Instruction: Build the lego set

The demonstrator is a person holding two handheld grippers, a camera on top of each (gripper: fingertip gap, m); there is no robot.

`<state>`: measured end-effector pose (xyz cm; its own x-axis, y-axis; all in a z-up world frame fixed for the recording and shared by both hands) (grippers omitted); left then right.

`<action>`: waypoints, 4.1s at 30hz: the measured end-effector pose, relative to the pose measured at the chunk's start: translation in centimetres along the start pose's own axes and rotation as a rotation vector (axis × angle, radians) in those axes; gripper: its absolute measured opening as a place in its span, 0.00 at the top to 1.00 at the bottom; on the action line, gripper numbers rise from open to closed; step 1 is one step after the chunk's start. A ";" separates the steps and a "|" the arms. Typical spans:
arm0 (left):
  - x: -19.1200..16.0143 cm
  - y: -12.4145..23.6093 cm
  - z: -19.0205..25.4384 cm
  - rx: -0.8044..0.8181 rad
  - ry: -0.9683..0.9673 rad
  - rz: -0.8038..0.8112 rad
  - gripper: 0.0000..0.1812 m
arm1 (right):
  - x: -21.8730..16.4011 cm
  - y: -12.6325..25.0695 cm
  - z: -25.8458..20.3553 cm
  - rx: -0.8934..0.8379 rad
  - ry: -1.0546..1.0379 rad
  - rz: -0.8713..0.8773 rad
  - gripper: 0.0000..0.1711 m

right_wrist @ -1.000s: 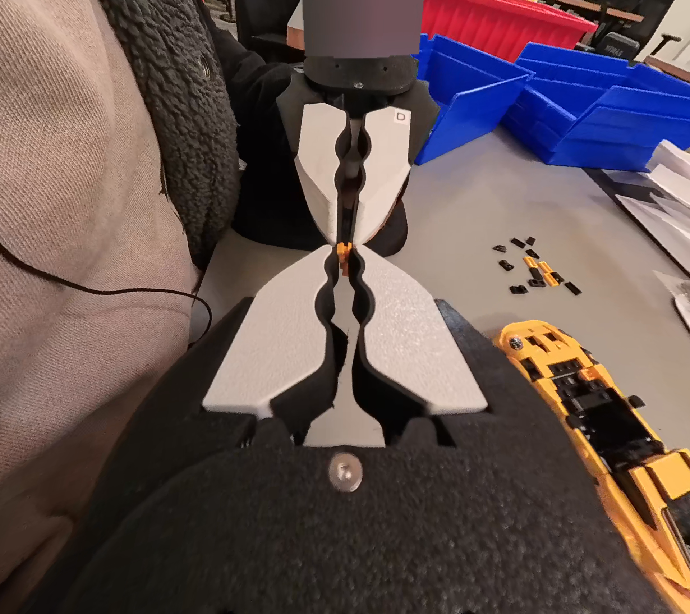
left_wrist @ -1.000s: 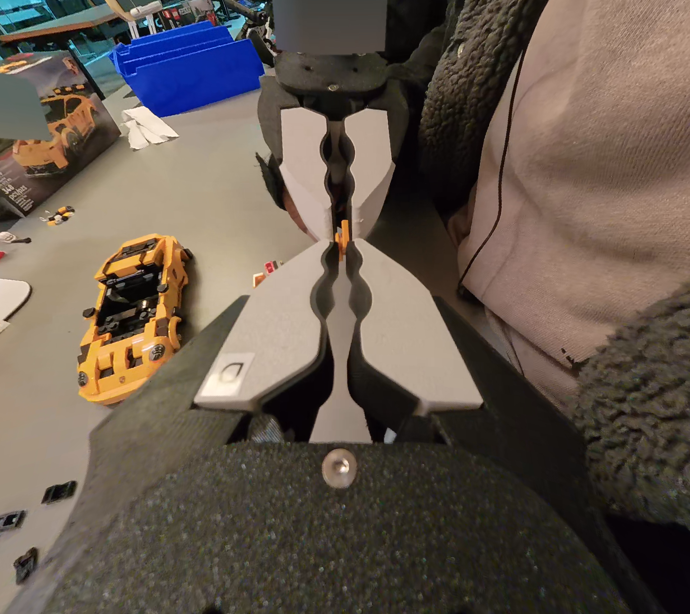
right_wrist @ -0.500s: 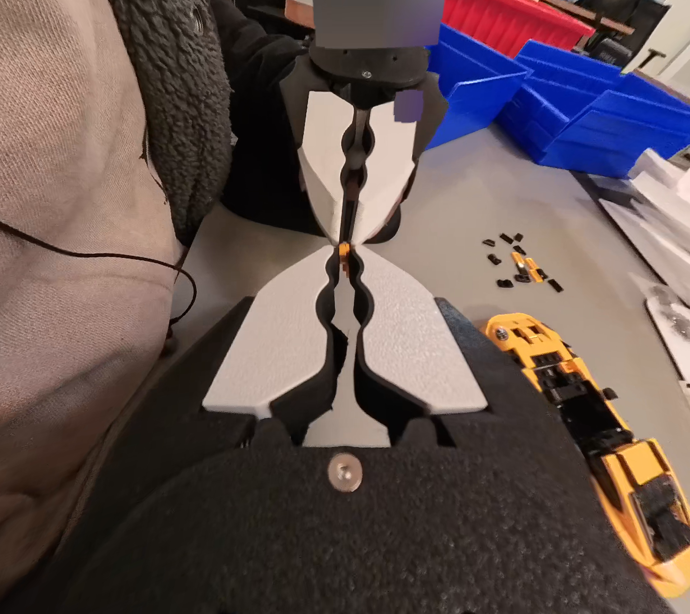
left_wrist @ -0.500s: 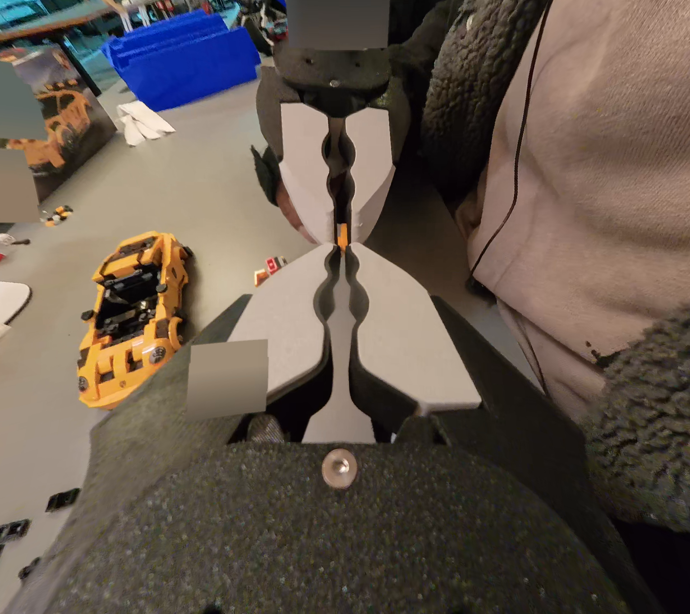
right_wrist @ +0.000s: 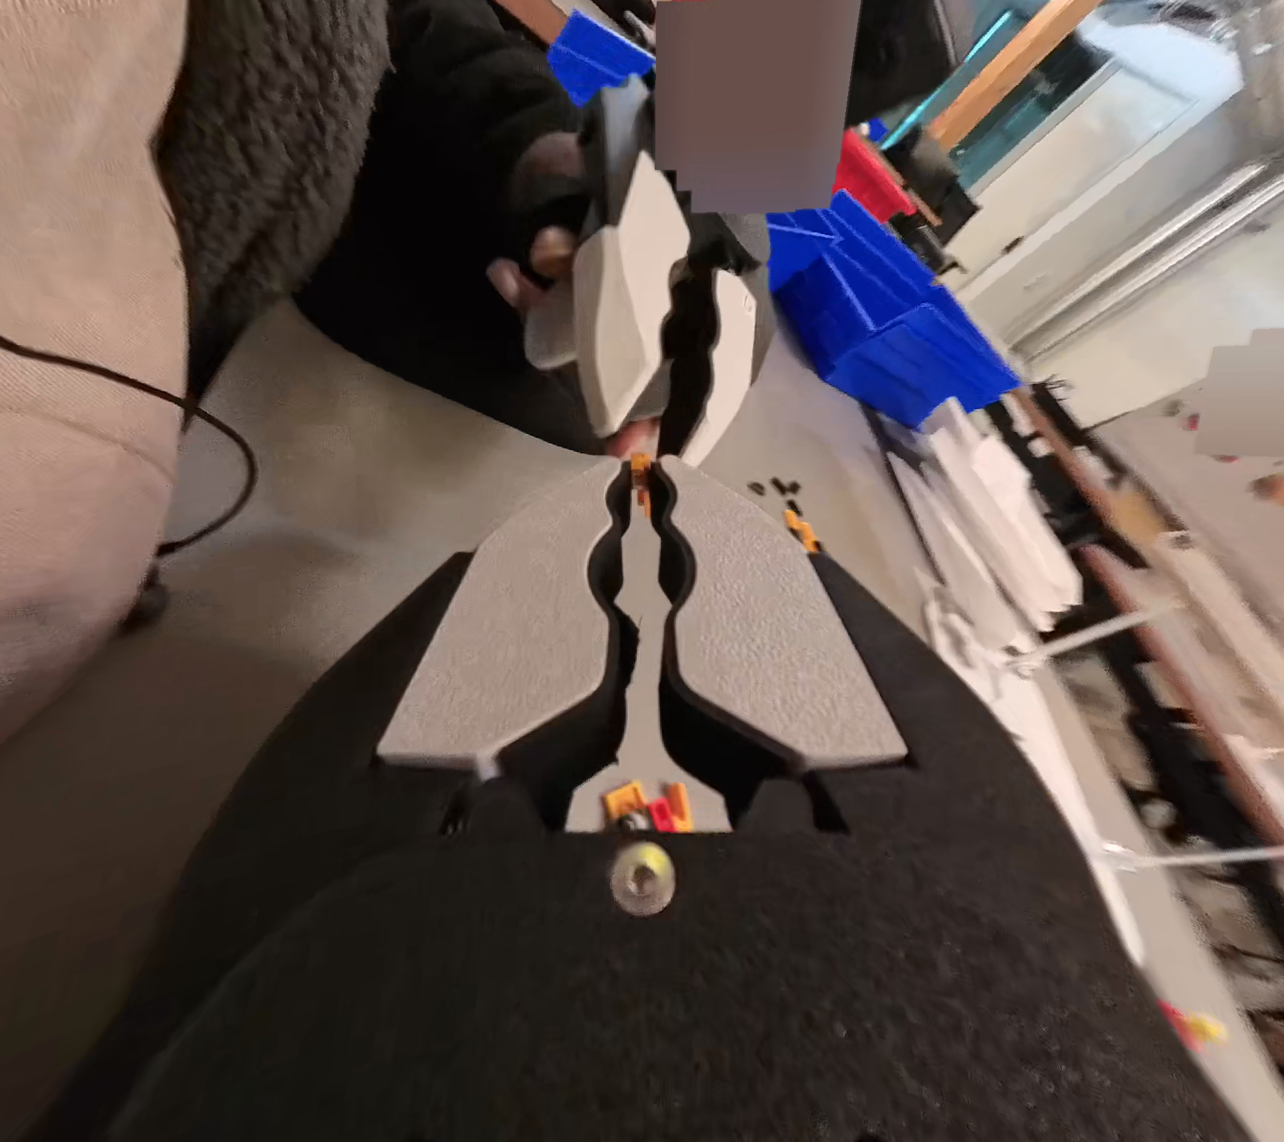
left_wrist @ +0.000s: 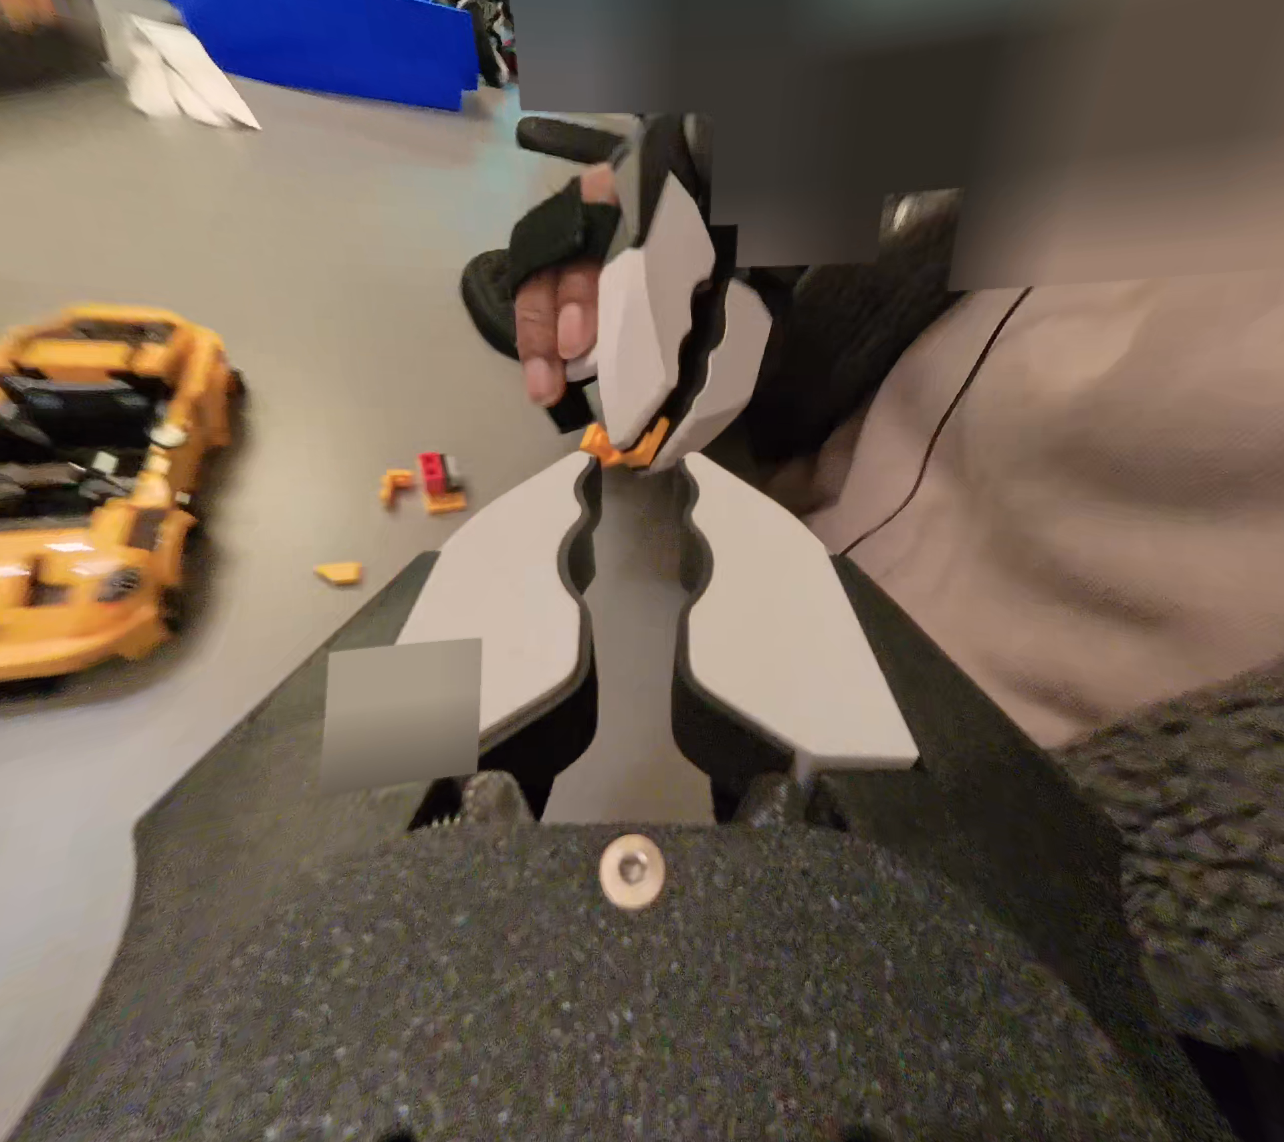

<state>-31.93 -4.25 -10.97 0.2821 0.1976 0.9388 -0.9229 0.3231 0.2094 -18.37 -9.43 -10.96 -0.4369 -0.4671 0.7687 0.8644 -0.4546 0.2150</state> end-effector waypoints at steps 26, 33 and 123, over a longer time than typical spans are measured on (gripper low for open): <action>0.0 -1.4 -0.4 -0.174 0.260 0.047 0.96 | 0.6 1.1 0.8 -0.004 -0.006 -0.003 0.87; -0.1 -1.3 -1.3 -0.274 0.418 0.088 0.96 | 1.1 0.9 1.4 0.029 0.110 -0.030 0.88; 3.2 -6.4 -2.0 0.147 -0.265 -0.842 0.97 | -2.9 2.0 0.3 0.113 0.650 -0.331 0.96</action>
<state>-24.59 -3.85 -9.89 0.8282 -0.2776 0.4869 -0.4667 0.1395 0.8734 -15.32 -8.77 -12.54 -0.7082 -0.6902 0.1486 0.6669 -0.5848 0.4618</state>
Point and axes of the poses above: each gripper's, where its closed fingertips meet, y back along the fingers, x out of its top, z = x × y across the jaws, the point moved 8 cm from there along y, back along the fingers
